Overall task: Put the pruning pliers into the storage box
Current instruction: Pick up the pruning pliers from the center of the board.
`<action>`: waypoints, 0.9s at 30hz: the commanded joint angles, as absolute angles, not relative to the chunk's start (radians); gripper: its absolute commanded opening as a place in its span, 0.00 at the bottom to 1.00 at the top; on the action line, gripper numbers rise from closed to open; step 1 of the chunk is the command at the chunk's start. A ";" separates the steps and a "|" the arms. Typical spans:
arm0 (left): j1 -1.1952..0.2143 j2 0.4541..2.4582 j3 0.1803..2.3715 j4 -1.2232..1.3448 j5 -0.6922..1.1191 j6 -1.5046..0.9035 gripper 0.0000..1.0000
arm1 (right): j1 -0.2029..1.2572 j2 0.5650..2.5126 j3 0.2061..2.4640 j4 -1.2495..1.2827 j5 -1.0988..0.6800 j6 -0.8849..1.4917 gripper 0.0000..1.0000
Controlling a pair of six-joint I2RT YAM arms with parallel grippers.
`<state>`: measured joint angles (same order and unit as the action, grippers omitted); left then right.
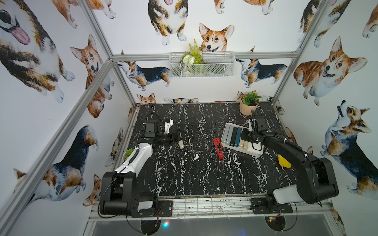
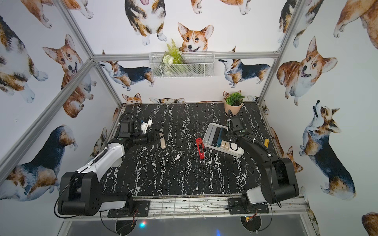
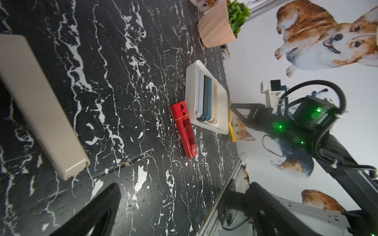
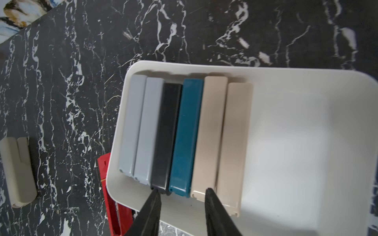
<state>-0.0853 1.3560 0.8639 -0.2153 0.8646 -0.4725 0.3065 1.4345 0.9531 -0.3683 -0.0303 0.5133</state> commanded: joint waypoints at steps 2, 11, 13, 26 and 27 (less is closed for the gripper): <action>-0.073 1.360 0.884 -0.279 0.827 -0.423 1.00 | 0.402 1.488 1.006 -0.338 -0.026 0.580 0.40; -0.030 1.355 0.885 -0.327 0.772 -0.415 1.00 | 0.593 1.675 1.187 -0.309 -0.023 0.585 0.45; -0.021 1.350 0.882 -0.328 0.760 -0.418 1.00 | 0.623 1.717 1.229 -0.304 -0.028 0.580 0.48; 0.041 1.359 0.885 -0.380 0.690 -0.425 1.00 | 0.794 1.984 1.521 -0.321 -0.049 0.547 0.61; 0.046 1.358 0.883 -0.380 0.686 -0.427 1.00 | 0.808 2.006 1.543 -0.327 -0.049 0.544 0.61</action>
<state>0.0330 1.3609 0.8822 -0.3683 0.7044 -0.4335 0.7784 1.9583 1.4853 -0.3168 -0.0372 0.5575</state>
